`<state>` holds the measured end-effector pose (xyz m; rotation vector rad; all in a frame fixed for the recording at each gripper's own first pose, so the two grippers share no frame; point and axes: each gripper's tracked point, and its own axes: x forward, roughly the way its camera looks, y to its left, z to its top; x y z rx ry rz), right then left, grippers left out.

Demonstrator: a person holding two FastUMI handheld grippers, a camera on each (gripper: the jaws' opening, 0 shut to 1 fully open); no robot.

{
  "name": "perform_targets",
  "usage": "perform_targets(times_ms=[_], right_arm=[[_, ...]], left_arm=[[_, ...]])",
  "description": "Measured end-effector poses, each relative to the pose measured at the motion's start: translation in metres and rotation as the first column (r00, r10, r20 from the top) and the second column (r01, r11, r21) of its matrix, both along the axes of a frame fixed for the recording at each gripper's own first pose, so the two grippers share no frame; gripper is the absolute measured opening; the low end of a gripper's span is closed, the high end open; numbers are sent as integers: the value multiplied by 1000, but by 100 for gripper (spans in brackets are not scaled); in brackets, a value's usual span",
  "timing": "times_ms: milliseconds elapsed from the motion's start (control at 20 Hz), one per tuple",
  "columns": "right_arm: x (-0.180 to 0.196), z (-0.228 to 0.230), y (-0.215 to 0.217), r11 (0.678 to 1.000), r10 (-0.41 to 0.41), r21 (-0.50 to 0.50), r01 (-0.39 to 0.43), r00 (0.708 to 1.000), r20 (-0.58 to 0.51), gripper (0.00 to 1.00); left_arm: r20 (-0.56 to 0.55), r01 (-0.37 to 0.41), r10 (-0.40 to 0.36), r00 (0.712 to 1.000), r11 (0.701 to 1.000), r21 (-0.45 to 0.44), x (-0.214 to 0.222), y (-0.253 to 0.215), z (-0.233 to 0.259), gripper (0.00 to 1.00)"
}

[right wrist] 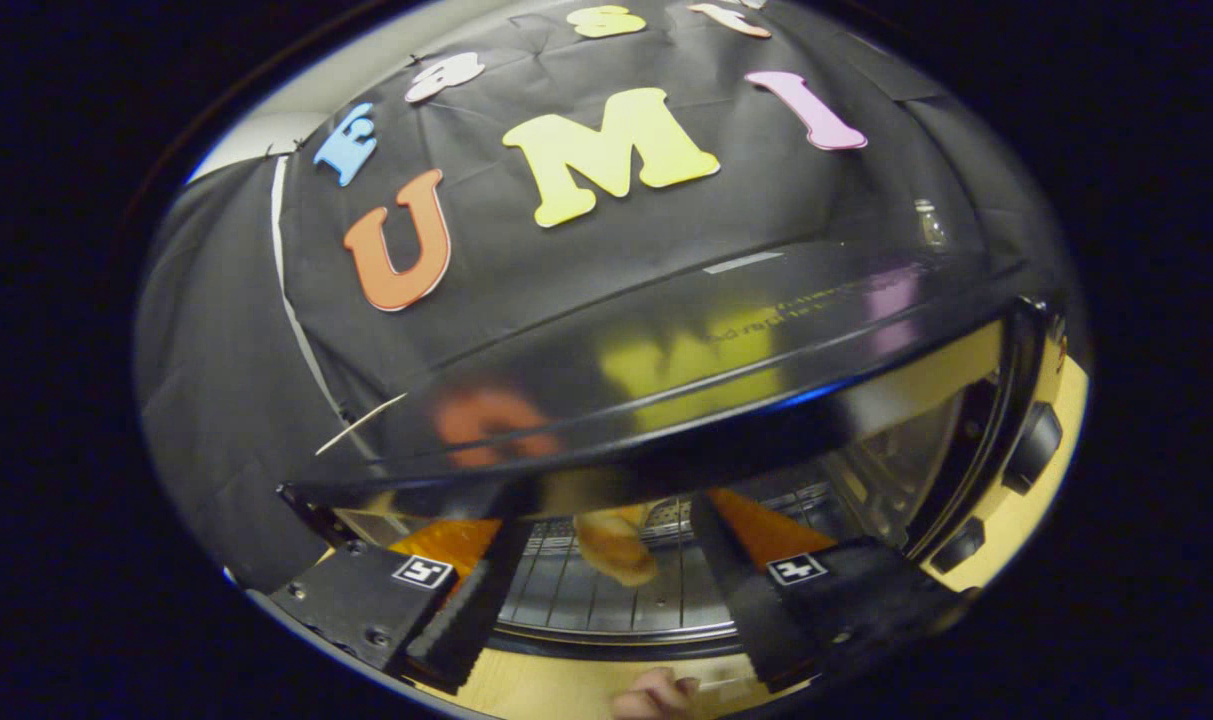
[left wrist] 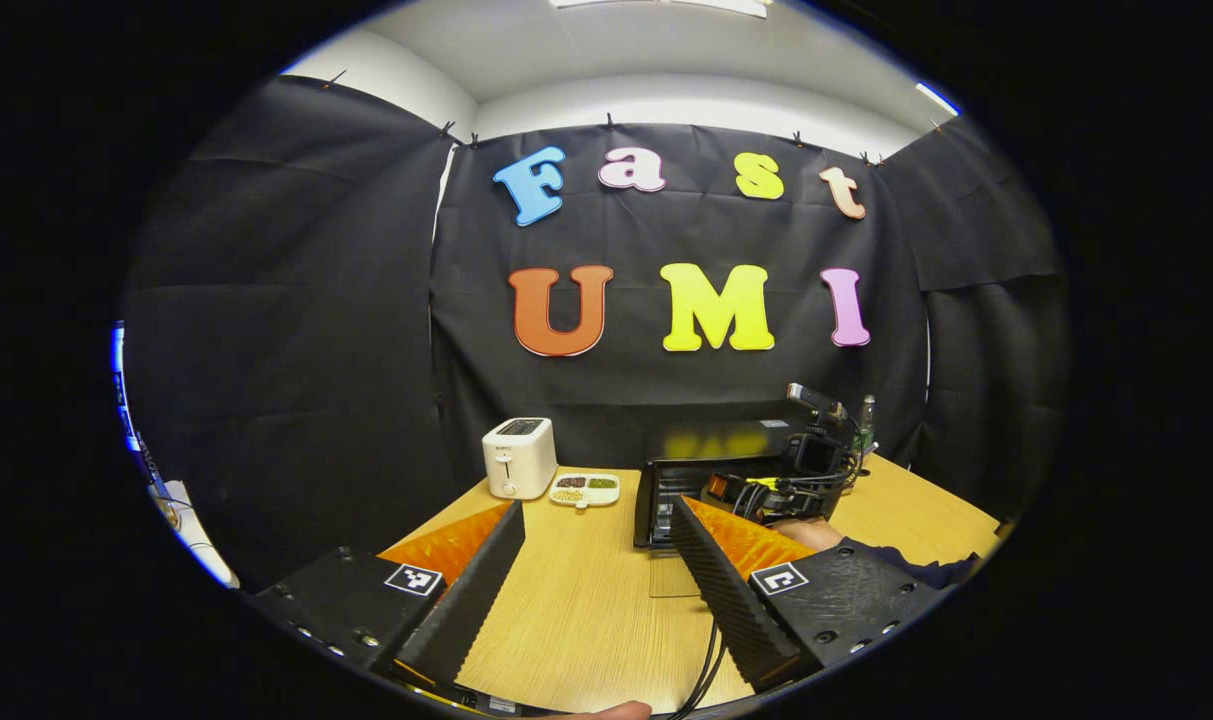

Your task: Open the electric oven with the left hand, put the food in, and close the electric oven.

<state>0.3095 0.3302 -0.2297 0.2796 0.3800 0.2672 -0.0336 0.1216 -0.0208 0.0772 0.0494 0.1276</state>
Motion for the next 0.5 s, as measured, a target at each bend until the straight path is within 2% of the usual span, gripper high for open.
perform_targets(times_ms=[50,500], right_arm=[[-8,1,-1,1000,10,3,-10,1000,-2,97],[-111,42,-26,993,111,43,-111,994,20,96]], left_arm=[[0,2,-2,1000,1000,-1,-1,-2,-1,96],[-27,56,-57,998,998,-37,0,-37,-22,96]])
